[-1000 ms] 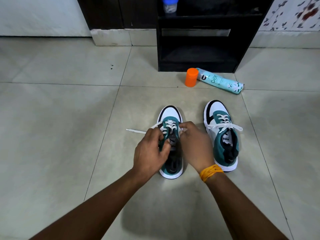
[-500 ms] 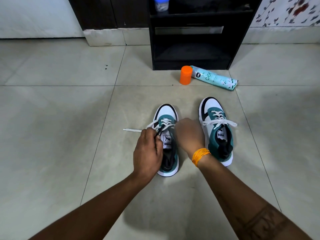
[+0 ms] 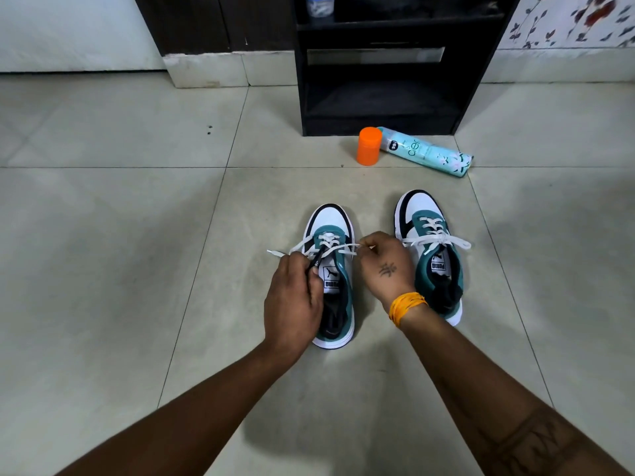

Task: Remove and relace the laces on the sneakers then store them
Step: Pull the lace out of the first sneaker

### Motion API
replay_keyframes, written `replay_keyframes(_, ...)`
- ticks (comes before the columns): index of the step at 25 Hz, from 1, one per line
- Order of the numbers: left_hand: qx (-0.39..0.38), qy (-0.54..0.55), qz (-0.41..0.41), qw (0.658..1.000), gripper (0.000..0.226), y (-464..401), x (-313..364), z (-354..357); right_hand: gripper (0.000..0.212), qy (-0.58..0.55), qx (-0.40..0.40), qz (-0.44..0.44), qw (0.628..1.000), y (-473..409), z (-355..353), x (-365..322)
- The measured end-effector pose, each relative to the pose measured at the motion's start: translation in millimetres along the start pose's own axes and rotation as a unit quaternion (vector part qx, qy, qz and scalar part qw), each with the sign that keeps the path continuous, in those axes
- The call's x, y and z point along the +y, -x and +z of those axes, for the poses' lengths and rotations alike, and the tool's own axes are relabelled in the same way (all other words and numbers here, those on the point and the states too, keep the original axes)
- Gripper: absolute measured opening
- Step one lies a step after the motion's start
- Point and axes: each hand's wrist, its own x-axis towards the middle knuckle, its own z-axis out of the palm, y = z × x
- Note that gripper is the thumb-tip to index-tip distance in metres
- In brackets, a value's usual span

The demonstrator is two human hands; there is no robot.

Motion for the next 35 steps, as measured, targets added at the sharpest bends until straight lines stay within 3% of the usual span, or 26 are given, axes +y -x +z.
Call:
replay_keyframes(2, -0.003, -0.002, -0.002, 1.000, 0.029, 0, 0, 0, 0.022, 0.091, 0.005, -0.135, 0.987, 8, -4, -3)
replay_keyframes(4, -0.003, -0.005, -0.001, 1.000, 0.030, 0, 0, 0, 0.029, 0.219, -0.003, -0.275, 0.936, 15, -7, -12)
replay_keyframes(6, -0.002, -0.003, -0.001, 1.000, 0.030, 0, 0, 1, 0.020, 0.277, -0.006, -0.309, 0.910, 16, -4, -14)
replay_keyframes(7, -0.001, -0.001, -0.001, 1.000, 0.029, 0, 0, 1, 0.016, 0.271, 0.012, -0.282, 0.920, 14, -1, -10)
replay_keyframes(9, 0.001, 0.002, -0.001, 1.000, 0.028, 1, 1, 0, 0.013, 0.156, 0.063, -0.139, 0.976, 7, -1, 1)
replay_keyframes(11, 0.000, 0.000, 0.000, 1.000, 0.028, 1, 1, -1, 0.012, 0.053, 0.058, -0.017, 0.997, 4, -4, 6)
replay_keyframes(13, 0.001, -0.004, 0.007, 1.000, 0.027, 1, 1, 0, 0.017, 0.086, 0.045, -0.076, 0.992, 9, -6, 4)
replay_keyframes(15, 0.003, -0.004, 0.010, 1.000, 0.026, 1, 1, 1, 0.030, 0.177, 0.030, -0.217, 0.960, 15, -8, -6)
replay_keyframes(17, 0.005, -0.003, 0.008, 1.000, 0.027, 1, 0, 1, 0.023, 0.240, -0.012, -0.299, 0.923, 17, -6, -19)
replay_keyframes(19, 0.007, -0.001, 0.004, 1.000, 0.027, 1, 1, 2, 0.016, 0.282, -0.029, -0.275, 0.919, 16, -1, -20)
replay_keyframes(23, 0.009, -0.003, 0.006, 1.000, 0.021, 2, 2, 0, 0.017, 0.172, 0.029, -0.033, 0.984, 11, -1, -9)
replay_keyframes(24, 0.010, -0.005, 0.005, 1.000, 0.021, 2, 2, 0, 0.018, 0.165, 0.028, -0.035, 0.985, 14, 0, -8)
replay_keyframes(29, 0.011, -0.005, 0.009, 1.000, 0.024, 2, 1, 1, 0.024, 0.187, -0.037, -0.245, 0.951, 22, -1, -20)
replay_keyframes(32, 0.011, -0.007, 0.005, 1.000, 0.026, 1, 1, 1, 0.015, 0.235, 0.011, -0.169, 0.957, 11, -2, -13)
replay_keyframes(34, 0.011, -0.007, 0.007, 1.000, 0.027, 2, 1, 1, 0.011, 0.156, 0.050, -0.073, 0.984, 6, -7, -6)
replay_keyframes(35, 0.010, -0.009, 0.006, 1.000, 0.026, 2, 1, 1, 0.010, 0.126, 0.043, -0.081, 0.988, 6, -9, -4)
